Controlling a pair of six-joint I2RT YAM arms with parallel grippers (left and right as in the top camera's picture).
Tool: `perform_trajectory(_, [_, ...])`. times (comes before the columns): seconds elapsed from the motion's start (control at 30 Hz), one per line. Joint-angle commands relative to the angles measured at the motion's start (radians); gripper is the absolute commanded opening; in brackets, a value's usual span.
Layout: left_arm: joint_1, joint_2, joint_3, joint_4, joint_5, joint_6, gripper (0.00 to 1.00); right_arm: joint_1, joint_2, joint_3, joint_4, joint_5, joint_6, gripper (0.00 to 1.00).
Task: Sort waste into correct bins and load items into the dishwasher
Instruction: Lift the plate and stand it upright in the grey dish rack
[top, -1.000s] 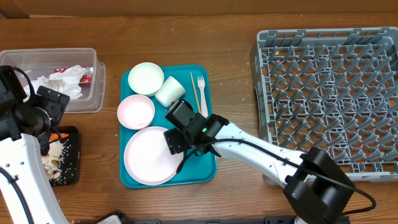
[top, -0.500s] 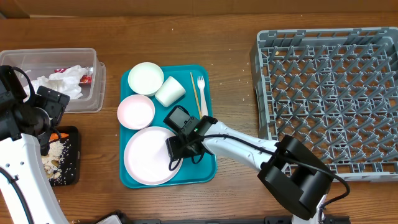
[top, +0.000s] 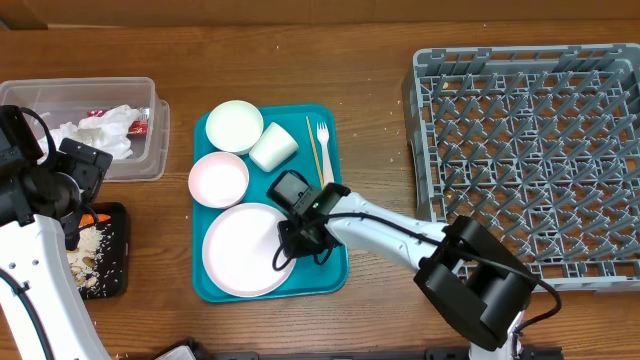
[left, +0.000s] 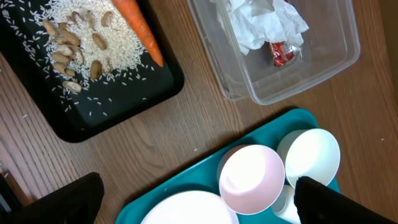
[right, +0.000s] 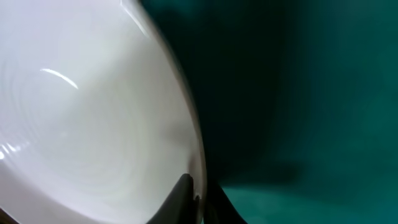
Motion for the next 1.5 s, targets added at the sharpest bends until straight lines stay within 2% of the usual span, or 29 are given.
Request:
perform_trajectory(0.0, [0.0,0.002,0.008,0.001,-0.007,-0.009,1.0,-0.024,-0.045,0.056,-0.049,0.028,-0.005,0.04])
perform_trajectory(0.17, [0.0,0.002,0.008,0.001,-0.007,-0.009,1.0,-0.044,-0.124,0.058,-0.101,0.048,-0.021,0.04])
perform_trajectory(0.37, [0.0,0.002,0.008,0.001,-0.007,-0.009,1.0,-0.127,-0.335,0.058,-0.239,0.051,-0.104,0.04])
perform_trajectory(0.47, [0.0,0.002,0.008,0.001,-0.007,-0.009,1.0,-0.229,-0.476,0.058,-0.335,0.108,-0.14,0.04])
perform_trajectory(0.57, [0.0,0.002,0.008,0.001,-0.007,-0.009,1.0,-0.397,-0.633,0.058,-0.402,0.341,-0.141,0.04])
perform_trajectory(0.7, [0.0,0.002,0.008,0.001,-0.007,-0.009,1.0,-0.639,-0.758,0.058,-0.319,0.573,-0.28,0.04])
perform_trajectory(0.83, [0.0,0.002,0.008,0.001,-0.007,-0.009,1.0,-0.797,-0.727,0.05,-0.17,0.75,-0.298,0.04])
perform_trajectory(1.0, [0.0,0.002,0.008,0.001,-0.007,-0.009,1.0,-0.871,-0.566,0.041,0.04,1.065,-0.304,0.04])
perform_trajectory(1.07, [0.0,0.002,0.008,0.001,-0.007,-0.009,1.0,-0.901,-0.473,0.041,0.166,1.154,-0.439,0.04])
perform_trajectory(1.17, [0.0,0.002,0.008,0.001,-0.007,-0.009,1.0,-0.93,-0.377,0.041,0.246,1.186,-0.573,0.04])
perform_trajectory(1.23, [0.0,0.002,0.008,0.001,-0.007,-0.009,1.0,-0.943,-0.333,0.041,0.27,1.214,-0.579,0.04])
perform_trajectory(1.47, [0.0,0.002,0.008,0.001,-0.007,-0.009,1.0,-0.939,-0.267,0.041,0.257,1.107,-0.577,0.04])
